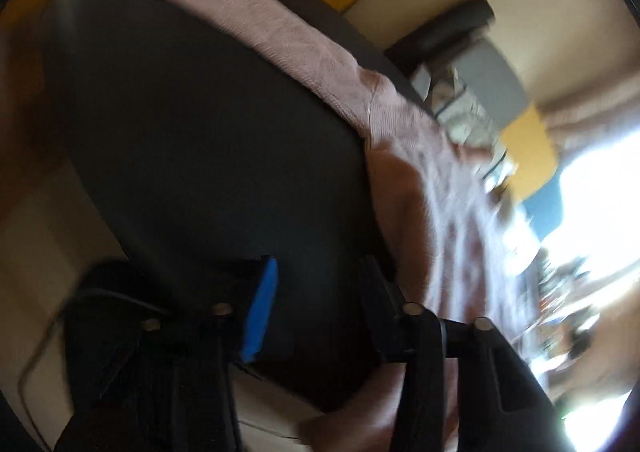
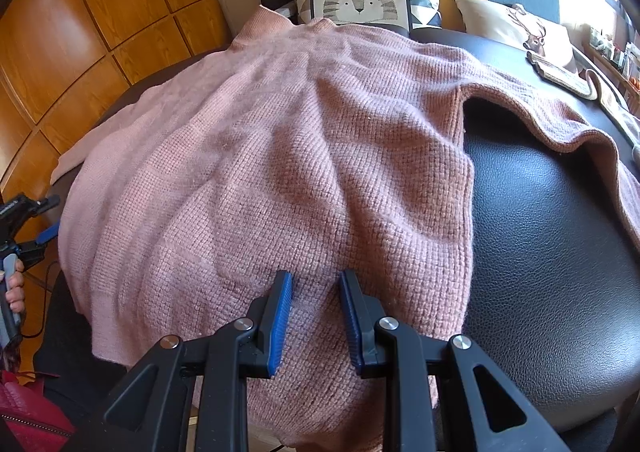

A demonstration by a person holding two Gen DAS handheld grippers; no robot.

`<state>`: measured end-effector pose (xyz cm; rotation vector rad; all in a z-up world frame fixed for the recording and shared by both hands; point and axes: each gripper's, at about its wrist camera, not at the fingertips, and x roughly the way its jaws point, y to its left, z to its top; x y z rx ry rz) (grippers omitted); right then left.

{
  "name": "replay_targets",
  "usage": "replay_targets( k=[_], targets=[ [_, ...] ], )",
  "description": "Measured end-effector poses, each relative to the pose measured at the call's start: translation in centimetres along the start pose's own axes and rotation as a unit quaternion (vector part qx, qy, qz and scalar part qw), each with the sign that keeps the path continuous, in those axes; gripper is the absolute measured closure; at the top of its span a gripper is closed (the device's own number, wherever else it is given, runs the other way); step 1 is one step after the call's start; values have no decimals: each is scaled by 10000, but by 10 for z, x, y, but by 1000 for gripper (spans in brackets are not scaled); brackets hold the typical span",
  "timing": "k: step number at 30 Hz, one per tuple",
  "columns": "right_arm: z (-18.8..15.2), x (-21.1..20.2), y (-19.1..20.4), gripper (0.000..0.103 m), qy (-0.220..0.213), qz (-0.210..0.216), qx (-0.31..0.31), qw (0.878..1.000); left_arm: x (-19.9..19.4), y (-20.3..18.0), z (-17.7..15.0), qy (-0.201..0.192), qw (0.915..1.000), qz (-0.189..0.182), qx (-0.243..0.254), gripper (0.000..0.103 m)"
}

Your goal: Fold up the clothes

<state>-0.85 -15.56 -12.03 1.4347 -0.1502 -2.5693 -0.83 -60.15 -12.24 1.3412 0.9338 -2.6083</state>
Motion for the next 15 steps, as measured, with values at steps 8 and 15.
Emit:
replay_targets(
  k=[8, 15],
  targets=[
    [1, 0, 2, 78, 23, -33, 16, 10000, 21, -81, -32, 460, 9805, -540, 1835, 64],
    [5, 3, 0, 78, 36, -32, 23, 10000, 46, -76, -21, 1073, 9823, -1305, 805, 63]
  ],
)
